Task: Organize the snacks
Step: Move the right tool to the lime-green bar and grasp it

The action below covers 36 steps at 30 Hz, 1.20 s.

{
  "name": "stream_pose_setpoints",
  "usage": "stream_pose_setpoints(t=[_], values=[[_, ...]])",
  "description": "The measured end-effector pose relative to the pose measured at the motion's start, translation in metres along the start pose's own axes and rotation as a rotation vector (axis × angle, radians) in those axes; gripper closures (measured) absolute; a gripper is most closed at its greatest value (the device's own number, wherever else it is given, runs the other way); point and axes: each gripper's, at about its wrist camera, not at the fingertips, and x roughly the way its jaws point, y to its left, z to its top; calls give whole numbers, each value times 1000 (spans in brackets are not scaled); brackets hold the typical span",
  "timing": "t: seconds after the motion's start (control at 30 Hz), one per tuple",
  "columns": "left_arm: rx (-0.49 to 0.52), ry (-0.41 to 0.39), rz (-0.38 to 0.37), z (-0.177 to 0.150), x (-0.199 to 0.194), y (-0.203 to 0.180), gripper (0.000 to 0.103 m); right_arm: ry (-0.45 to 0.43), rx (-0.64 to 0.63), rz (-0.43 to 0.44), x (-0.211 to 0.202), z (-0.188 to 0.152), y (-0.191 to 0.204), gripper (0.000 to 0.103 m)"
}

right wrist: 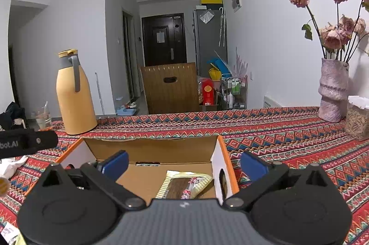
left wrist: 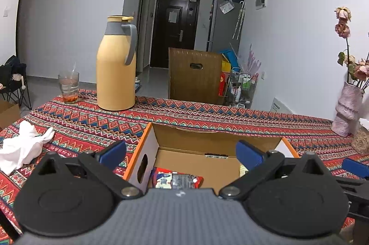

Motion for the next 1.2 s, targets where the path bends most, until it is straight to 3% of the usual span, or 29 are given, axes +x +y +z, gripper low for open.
stream_pose_setpoints(t=[0.57,0.97,1.2], values=[[44,33,5,-43,-66,33,0,24,-41,-33,-75,-43,-36,0],[68,116,9,-94,-77,66,0,76,-52,-101,-110,-86,-69,0],[58,137,15,-98,-73,70,0,129,-73,-132,-106,-99,-84,0]])
